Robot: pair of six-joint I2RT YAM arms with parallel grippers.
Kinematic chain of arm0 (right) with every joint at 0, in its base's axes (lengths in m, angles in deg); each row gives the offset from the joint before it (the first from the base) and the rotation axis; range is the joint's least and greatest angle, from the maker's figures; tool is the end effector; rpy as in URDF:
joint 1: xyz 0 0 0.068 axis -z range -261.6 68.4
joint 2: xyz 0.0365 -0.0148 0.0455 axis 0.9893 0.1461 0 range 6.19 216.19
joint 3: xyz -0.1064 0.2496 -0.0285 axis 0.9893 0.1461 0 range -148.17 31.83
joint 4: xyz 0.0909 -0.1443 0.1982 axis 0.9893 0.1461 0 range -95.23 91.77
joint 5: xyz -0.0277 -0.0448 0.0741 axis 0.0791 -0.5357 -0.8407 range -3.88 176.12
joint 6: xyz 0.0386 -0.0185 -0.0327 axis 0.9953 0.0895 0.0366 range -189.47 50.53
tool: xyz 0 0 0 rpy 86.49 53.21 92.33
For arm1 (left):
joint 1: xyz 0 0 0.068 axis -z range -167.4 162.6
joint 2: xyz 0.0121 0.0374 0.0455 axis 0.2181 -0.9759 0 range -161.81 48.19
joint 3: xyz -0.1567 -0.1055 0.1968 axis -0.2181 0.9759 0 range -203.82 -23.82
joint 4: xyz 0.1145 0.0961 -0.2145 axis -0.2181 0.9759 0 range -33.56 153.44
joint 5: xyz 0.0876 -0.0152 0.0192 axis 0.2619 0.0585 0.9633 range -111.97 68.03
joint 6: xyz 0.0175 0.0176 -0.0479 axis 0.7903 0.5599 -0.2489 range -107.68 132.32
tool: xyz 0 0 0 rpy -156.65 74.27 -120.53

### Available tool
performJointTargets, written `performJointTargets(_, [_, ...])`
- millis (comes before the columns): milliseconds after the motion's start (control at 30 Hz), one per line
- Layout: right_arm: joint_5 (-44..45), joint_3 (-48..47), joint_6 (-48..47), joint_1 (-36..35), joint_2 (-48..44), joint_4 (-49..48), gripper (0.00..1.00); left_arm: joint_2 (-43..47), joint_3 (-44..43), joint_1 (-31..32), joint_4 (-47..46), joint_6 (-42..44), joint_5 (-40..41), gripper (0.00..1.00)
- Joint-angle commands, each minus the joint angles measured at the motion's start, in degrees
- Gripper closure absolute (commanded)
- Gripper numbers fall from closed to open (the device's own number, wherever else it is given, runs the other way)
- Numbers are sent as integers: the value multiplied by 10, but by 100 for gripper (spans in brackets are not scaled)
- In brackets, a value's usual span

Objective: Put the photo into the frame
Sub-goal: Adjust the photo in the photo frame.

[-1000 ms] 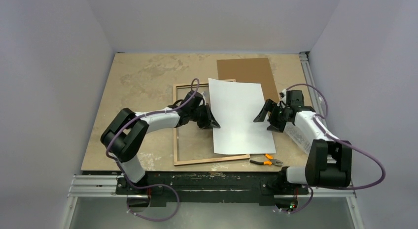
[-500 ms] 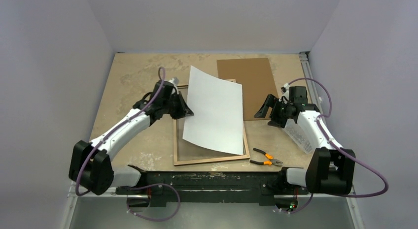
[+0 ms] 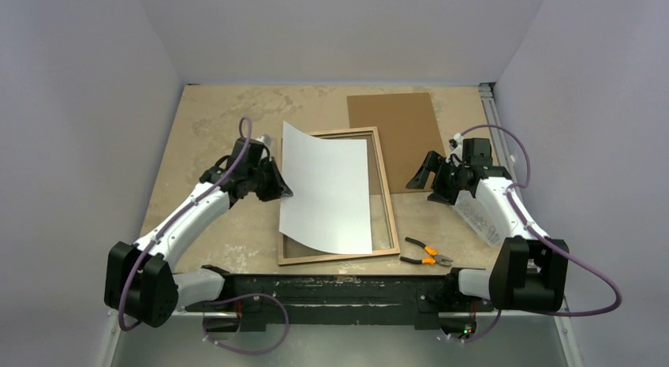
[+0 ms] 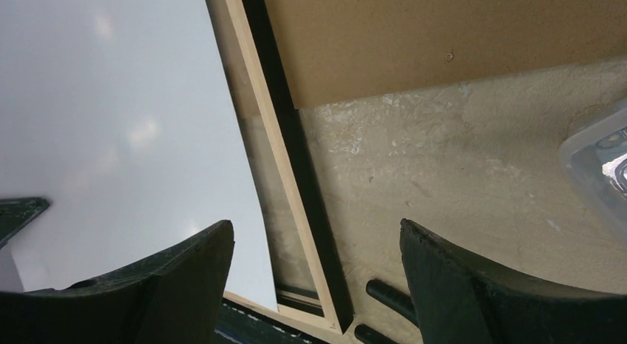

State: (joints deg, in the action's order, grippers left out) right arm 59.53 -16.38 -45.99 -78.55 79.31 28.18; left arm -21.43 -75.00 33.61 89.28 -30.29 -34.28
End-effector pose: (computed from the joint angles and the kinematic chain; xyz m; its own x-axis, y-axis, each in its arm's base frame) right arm 0.2469 0.0028 0.2274 -0.8540 0.4022 -0.3299 0.1668 0.8124 0.5587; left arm 0.2284 -0.0959 0.2555 -0.8575 -0.3791 -0.3477 -0.1435 0.8254 -0.5460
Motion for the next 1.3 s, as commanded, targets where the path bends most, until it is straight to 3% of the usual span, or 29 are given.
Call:
performJointTargets(0, [-15,0,-9,0,-1,-7,19,-3,36,-4,-76,-45,-23,100])
performJointTargets(233, [-16,4,-8,0,-2,-11,18,8,86,-3,-172,-93,-20,100])
performJointTargets(667, [-23,9,-7,0,1,-16,19,-7,131,27,-261,-146,17,100])
performJointTargets(933, [-30,11,-6,-1,3,-21,18,2,138,82,-268,-163,71,100])
performJointTargets(1167, [-30,12,-8,-1,4,-20,19,-22,123,85,-242,-147,78,100])
performJointTargets(1267, [-30,11,-10,-1,5,-22,18,-25,108,85,-211,-131,88,84])
